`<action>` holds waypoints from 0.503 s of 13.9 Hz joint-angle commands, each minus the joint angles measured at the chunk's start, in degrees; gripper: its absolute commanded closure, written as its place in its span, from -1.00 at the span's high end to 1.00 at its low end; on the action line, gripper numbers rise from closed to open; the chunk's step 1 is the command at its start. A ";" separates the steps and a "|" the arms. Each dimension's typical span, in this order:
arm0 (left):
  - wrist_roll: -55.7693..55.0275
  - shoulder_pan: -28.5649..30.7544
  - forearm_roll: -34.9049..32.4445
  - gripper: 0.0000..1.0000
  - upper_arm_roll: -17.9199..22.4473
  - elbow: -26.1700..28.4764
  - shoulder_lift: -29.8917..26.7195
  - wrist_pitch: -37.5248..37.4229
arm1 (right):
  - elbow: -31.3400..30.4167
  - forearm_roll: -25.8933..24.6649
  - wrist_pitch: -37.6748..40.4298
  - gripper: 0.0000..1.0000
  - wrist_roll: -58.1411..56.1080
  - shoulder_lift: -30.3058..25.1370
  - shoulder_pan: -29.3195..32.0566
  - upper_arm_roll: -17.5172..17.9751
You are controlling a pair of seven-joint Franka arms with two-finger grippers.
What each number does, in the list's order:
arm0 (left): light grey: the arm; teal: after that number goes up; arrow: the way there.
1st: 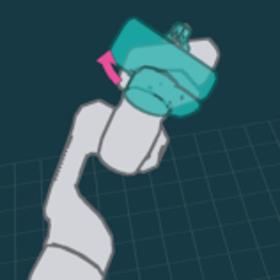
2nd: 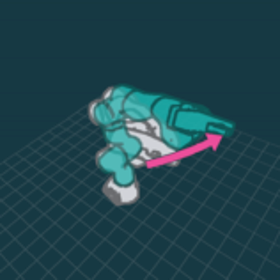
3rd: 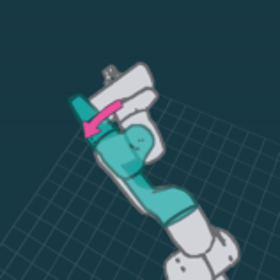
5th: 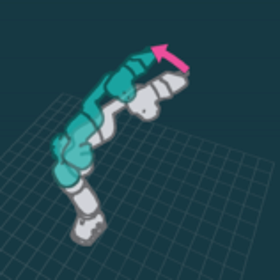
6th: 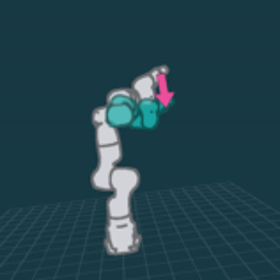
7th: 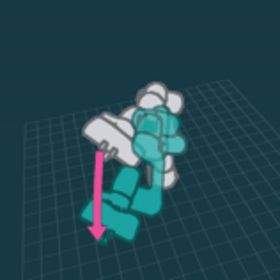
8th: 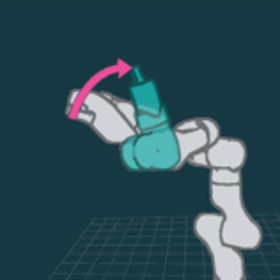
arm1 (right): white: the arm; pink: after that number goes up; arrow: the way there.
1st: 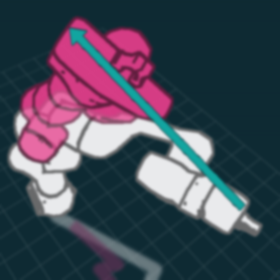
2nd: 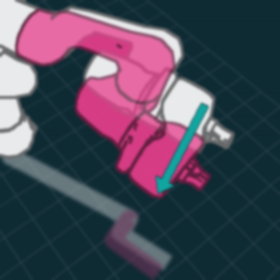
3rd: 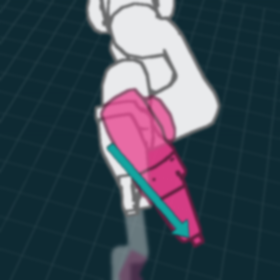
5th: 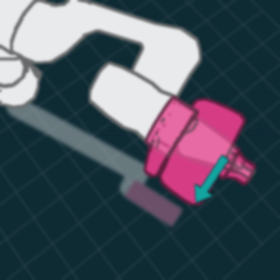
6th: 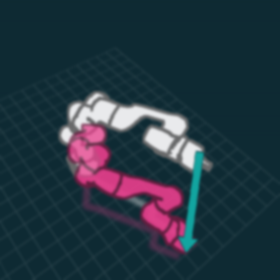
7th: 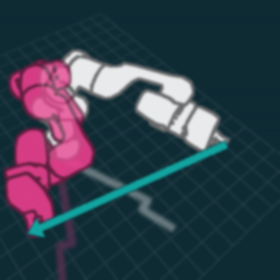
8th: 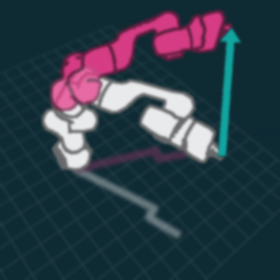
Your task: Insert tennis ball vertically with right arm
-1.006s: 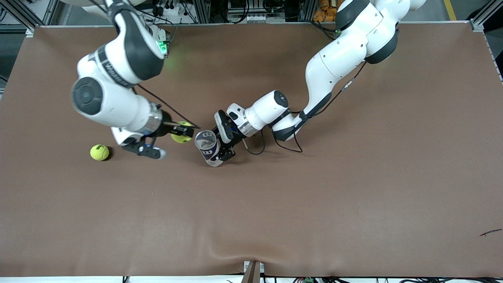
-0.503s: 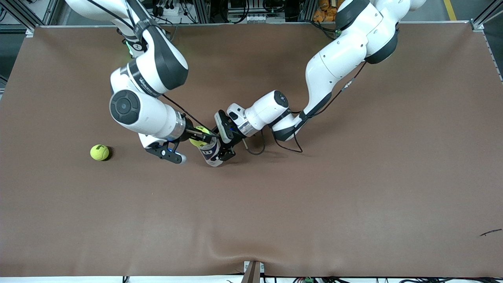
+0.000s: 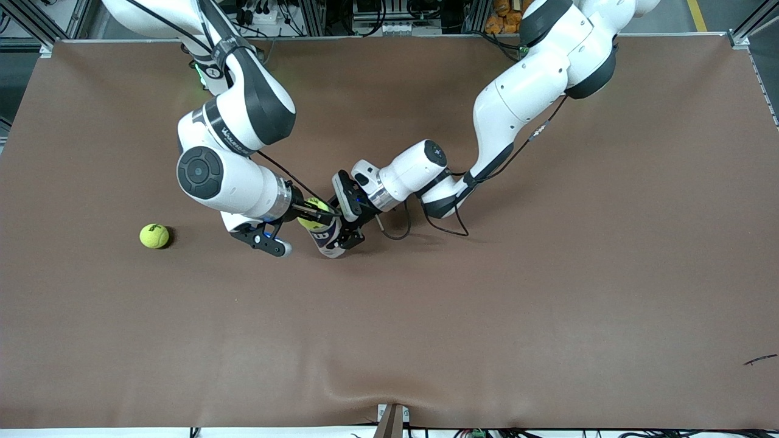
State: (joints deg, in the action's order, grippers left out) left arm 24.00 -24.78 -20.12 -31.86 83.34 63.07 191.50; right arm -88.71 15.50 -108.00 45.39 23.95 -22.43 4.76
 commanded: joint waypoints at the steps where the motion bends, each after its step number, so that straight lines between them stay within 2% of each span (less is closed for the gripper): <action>1: -0.09 -0.27 1.05 0.54 0.04 -0.28 0.12 1.07 | 1.96 1.12 0.87 1.00 0.93 0.83 -0.68 -0.71; 4: -0.09 -0.35 1.05 0.57 0.04 -0.28 0.12 1.07 | 5.46 0.94 2.96 1.00 0.49 0.66 0.80 -0.97; 7: -0.09 -0.27 1.05 0.59 0.04 -0.28 0.12 1.07 | 9.07 0.76 6.58 1.00 -3.09 0.66 7.90 -1.06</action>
State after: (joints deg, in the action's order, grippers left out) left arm 24.00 -24.78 -20.12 -31.85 83.33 63.10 191.50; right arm -82.88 15.48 -104.11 45.22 23.98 -20.00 3.23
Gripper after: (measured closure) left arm 0.207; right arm 0.000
